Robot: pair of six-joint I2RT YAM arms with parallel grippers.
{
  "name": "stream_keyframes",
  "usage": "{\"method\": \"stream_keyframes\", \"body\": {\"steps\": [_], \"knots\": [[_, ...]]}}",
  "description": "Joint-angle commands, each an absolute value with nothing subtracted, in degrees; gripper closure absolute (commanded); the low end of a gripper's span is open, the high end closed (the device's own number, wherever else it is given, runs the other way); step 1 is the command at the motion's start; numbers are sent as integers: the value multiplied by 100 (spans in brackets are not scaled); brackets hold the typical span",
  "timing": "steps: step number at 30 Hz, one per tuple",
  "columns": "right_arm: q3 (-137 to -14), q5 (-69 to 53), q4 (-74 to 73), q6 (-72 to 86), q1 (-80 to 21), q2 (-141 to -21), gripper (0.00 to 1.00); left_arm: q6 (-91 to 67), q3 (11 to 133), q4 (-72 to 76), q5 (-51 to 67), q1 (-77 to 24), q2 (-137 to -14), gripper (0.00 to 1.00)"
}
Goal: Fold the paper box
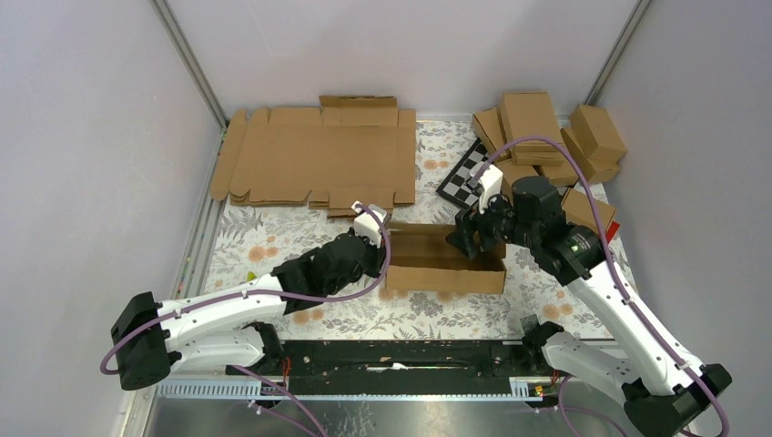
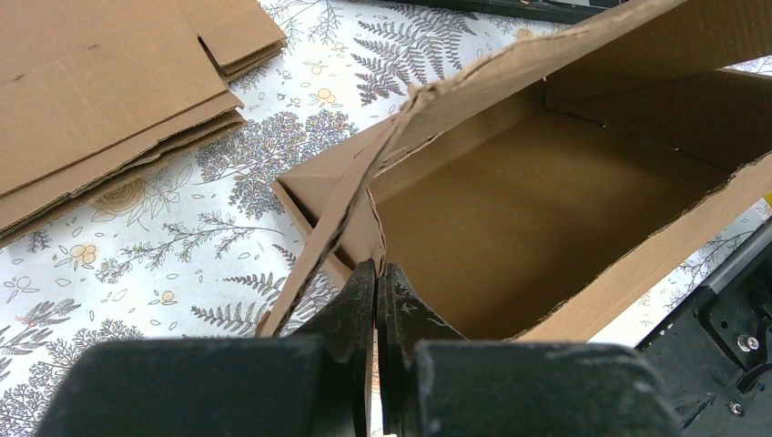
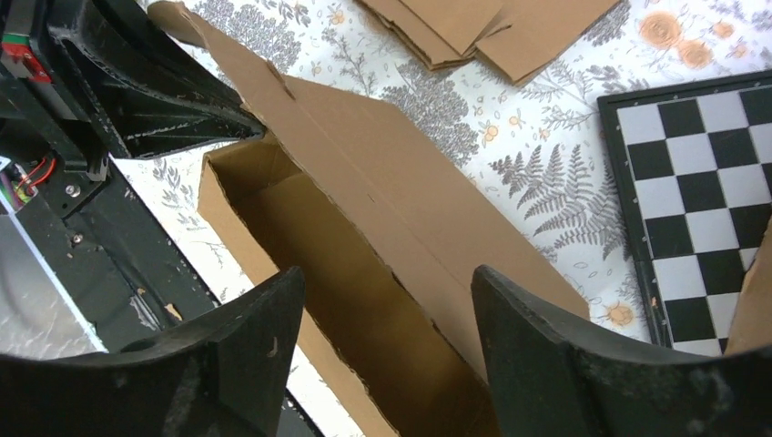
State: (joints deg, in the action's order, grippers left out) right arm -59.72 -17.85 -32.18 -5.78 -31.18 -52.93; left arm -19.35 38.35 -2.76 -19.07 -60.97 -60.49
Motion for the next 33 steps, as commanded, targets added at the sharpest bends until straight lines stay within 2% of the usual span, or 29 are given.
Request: {"method": "stream_keyframes", "body": {"steps": [1,5,7,10,16,19,23,26,28,33], "knots": [[-5841,-2023,-2967,-890,-3175,-5277,34,-1837,3971,-436,-1738,-6127,-6061,100],[-5777,-2148,-2901,-972,-3203,-5310,50,-1872,3910,-369,-1595,-6132,-6017,100],[-5731,-2335,-2787,-1057,-3232,-5246,62,-1843,3858,-317,-1433,-6133,-5977,100],[-5473,-2563,-2467,-1056,-3290,-5008,72,-1795,3818,-315,-1201,-6134,-5891,100],[-4982,-2538,-2328,-1008,-3410,-4771,99,-1700,3973,-922,-1059,-6131,-5720,100],[-4896,-2472,-2405,-977,-3486,-4791,100,-1628,4061,-1171,-841,-6131,-5684,90],[-4861,-2413,-2427,-911,-3558,-4854,100,-1639,4416,-1857,-313,-6133,-5706,59],[-4824,-2469,-2426,-851,-3617,-4945,100,-1689,4606,-2269,-64,-6126,-5594,42],[-4782,-2481,-2425,-813,-3670,-5004,100,-1755,4746,-2595,-27,-6133,-5478,35],[-4664,-2487,-2442,-703,-3769,-5165,100,-2237,5235,-3648,-73,-6126,-5132,27]]}}
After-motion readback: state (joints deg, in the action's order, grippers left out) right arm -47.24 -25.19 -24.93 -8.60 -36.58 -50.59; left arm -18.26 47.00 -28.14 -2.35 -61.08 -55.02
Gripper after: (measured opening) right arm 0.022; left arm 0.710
